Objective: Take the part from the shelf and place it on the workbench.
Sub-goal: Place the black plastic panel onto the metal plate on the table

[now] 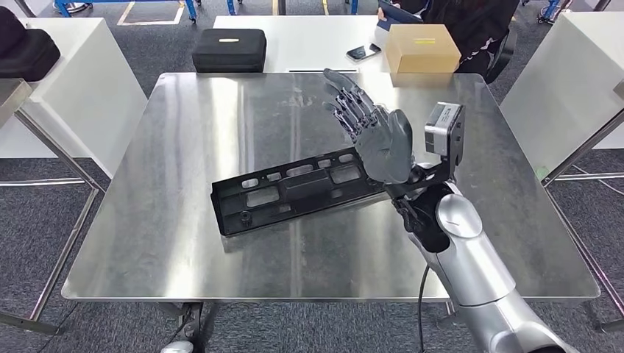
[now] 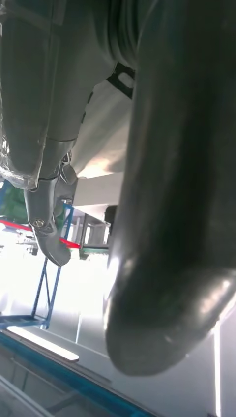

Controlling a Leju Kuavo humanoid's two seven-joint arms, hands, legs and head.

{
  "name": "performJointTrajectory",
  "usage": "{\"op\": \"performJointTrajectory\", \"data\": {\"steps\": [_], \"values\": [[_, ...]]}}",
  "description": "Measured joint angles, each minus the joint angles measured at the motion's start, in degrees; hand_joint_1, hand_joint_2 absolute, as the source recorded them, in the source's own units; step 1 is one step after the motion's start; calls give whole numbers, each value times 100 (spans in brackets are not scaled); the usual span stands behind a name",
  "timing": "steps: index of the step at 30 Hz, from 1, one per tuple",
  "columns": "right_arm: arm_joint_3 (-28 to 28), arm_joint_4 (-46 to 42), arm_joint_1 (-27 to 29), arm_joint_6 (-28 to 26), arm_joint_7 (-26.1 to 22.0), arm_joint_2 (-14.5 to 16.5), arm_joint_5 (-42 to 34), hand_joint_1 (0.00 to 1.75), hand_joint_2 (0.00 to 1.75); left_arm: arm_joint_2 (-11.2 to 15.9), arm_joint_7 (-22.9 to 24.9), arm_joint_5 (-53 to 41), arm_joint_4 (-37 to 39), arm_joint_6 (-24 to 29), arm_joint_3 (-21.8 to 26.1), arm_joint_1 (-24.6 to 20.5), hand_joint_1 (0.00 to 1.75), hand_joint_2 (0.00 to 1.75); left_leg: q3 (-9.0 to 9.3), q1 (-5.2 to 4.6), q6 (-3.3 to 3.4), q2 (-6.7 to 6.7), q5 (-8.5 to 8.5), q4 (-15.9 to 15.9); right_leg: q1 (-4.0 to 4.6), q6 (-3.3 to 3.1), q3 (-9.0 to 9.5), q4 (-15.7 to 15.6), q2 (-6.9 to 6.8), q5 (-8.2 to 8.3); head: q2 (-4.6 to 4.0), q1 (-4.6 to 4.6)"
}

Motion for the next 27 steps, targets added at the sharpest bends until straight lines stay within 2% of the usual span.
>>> {"op": "performJointTrajectory", "data": {"steps": [1,2,3,4,5,6,7,8,10,11,13,15,16,17,18,20,22,23,25,26,27], "values": [[-4,-69,79,-13,-4,-21,7,0,0,2,2,2,0,0,-1,15,0,0,-13,5,-14,0,-10,17,-32,37,-95,218,-4,-43,0,2],[-10,-138,145,-29,-9,-39,21,0,0,3,4,3,0,-1,-1,25,0,0,-31,17,-35,-1,-25,49,-65,96,-85,219,-10,0,0,2],[-16,-207,187,-44,-14,-54,39,0,0,4,5,6,0,-3,0,32,0,0,-54,38,-71,-4,-53,100,-97,175,40,-4,-19,119,0,2],[-21,-275,210,-55,-21,-66,57,0,0,6,7,10,0,-8,1,35,0,0,-82,63,-120,-5,-94,171,-128,255,233,-365,-34,230,0,1],[-25,-336,224,-64,-28,-78,75,0,0,19,7,19,0,-13,1,32,0,0,-126,70,-176,-5,-137,237,-131,304,429,-667,-41,302,0,10],[-25,-394,246,-70,-35,-83,91,0,0,28,6,28,0,-25,1,30,0,0,-164,71,-225,-6,-175,300,-126,313,549,-864,-35,343,0,20],[-26,-442,276,-72,-39,-90,102,0,0,37,4,34,0,-36,1,27,0,0,-200,62,-264,-12,-203,359,-121,278,590,-926,-26,311,0,17],[-27,-477,311,-77,-42,-97,110,0,0,44,3,40,0,-44,0,26,0,0,-232,47,-290,-21,-213,394,-105,223,574,-876,-11,286,0,12],[-30,-534,365,-81,-43,-111,115,0,0,45,2,44,0,-54,-1,29,0,0,-270,60,-330,-37,-253,465,-126,128,518,-844,-1,256,0,-17],[-29,-556,375,-83,-44,-114,115,0,0,48,3,46,0,-55,-1,30,0,0,-305,69,-346,-36,-325,535,-128,93,502,-833,-1,259,0,-28],[-28,-599,378,-84,-47,-116,121,0,0,51,-3,52,0,-67,-1,29,0,0,-484,79,-366,-34,-646,960,-123,18,475,-839,-3,282,0,-57],[-29,-619,396,-102,-50,-121,156,0,0,51,-24,72,0,-91,-1,41,0,0,-815,74,-358,-34,-1036,1697,-73,-55,425,-838,-6,319,0,-74],[-31,-621,419,-117,-54,-128,184,0,0,51,-37,87,0,-98,-1,56,0,0,-941,68,-341,-35,-1128,1975,-41,-92,392,-838,-6,342,0,-79],[-34,-622,448,-134,-59,-137,212,0,0,50,-48,109,0,-97,-1,79,0,0,-981,59,-308,-35,-1110,2077,-6,-132,360,-838,-6,368,0,-80],[-43,-626,479,-148,-66,-147,234,0,0,43,-53,137,0,-81,0,109,0,0,-906,41,-258,-37,-984,1956,27,-166,331,-838,-4,396,0,-81],[-78,-638,534,-159,-86,-167,267,0,0,24,-57,204,-2,-22,3,167,0,0,-514,-17,-102,-45,-650,1273,67,-204,292,-839,5,453,0,-82],[-125,-651,572,-166,-110,-186,300,0,0,-7,-58,282,-14,47,8,217,0,0,-209,-89,1,-36,-459,729,80,-166,273,-847,3,517,0,-69],[-141,-656,588,-168,-119,-192,315,0,0,-25,-58,329,-25,77,15,236,0,0,-165,-124,21,-34,-436,623,65,-128,268,-855,-6,555,0,-67],[-154,-658,619,-170,-126,-198,350,0,0,-76,-48,420,-51,119,37,268,0,0,-200,-150,27,-37,-320,550,49,-45,254,-892,-27,634,0,-74],[-161,-659,631,-169,-130,-201,372,0,0,-99,-21,454,-65,124,48,273,0,0,-223,-138,37,-34,-241,495,49,-21,224,-888,-34,614,0,-72],[-167,-660,637,-168,-135,-204,400,0,0,-119,16,480,-80,122,56,273,0,0,-266,-119,52,-26,-144,443,51,-15,169,-805,-37,501,0,-66]]}}
